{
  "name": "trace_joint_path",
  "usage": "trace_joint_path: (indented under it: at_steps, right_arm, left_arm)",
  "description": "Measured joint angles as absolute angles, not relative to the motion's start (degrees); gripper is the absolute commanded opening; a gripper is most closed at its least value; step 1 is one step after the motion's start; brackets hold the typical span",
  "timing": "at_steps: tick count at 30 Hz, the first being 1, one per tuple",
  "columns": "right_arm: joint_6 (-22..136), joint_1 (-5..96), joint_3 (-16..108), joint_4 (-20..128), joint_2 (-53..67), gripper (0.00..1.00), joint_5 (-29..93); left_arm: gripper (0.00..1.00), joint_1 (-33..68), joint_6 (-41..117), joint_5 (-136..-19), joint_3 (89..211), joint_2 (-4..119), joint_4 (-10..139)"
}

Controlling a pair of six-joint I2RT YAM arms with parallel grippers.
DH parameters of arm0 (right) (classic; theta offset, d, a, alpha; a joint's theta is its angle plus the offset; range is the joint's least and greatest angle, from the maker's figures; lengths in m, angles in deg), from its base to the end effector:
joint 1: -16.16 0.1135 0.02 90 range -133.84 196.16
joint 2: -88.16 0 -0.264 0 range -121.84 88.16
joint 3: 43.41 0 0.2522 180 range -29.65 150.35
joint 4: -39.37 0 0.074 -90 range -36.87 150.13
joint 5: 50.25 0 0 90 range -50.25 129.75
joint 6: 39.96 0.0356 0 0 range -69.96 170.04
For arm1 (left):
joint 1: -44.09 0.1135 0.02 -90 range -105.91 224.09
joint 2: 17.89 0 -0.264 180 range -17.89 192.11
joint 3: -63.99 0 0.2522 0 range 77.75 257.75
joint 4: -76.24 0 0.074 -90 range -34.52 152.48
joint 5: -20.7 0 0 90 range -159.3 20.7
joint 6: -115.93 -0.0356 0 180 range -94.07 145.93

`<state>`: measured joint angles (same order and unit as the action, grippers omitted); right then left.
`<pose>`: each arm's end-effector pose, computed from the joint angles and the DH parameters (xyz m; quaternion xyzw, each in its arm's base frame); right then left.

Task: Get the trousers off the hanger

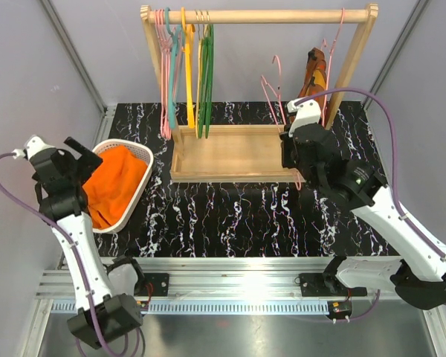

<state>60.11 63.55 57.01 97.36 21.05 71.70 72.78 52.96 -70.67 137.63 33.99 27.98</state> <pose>0.1647 0.1512 0.4517 -0.1182 0.8143 0.0462 0.5663 0.1665 0.0901 0.3658 -0.3918 0.7547 -0.0025 0.5263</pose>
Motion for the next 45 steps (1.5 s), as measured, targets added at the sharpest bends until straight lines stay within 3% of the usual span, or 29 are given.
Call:
trace_joint_path:
  at_steps: [8, 14, 20, 27, 38, 45]
  right_arm:
    - [59.3, 62.8, 60.0, 97.3, 20.6, 0.00, 72.4]
    - [58.1, 62.3, 60.0, 97.3, 20.6, 0.00, 73.2]
    - [57.1, 61.3, 61.7, 97.5, 20.0, 0.00, 73.3]
    - [56.0, 57.6, 72.0, 97.5, 13.7, 0.00, 72.2]
    - [56.4, 47.4, 89.3, 98.0, -1.4, 0.00, 62.6]
    - [58.6, 46.4, 86.7, 97.7, -2.3, 0.01, 59.7]
  left_arm:
    - [0.99, 52.0, 44.0, -68.5, 146.6, 28.5, 19.4]
    - [0.99, 42.6, 38.5, -62.6, 149.2, 13.9, 14.2]
    - [0.99, 41.8, 36.6, -60.6, 149.5, 2.7, 8.9]
    - [0.99, 41.7, 35.0, -61.2, 149.5, -4.0, 4.8]
    - [0.99, 41.5, 35.0, -62.2, 149.1, -4.1, 2.2]
    - [0.99, 41.5, 34.9, -61.4, 149.1, -4.1, 1.2]
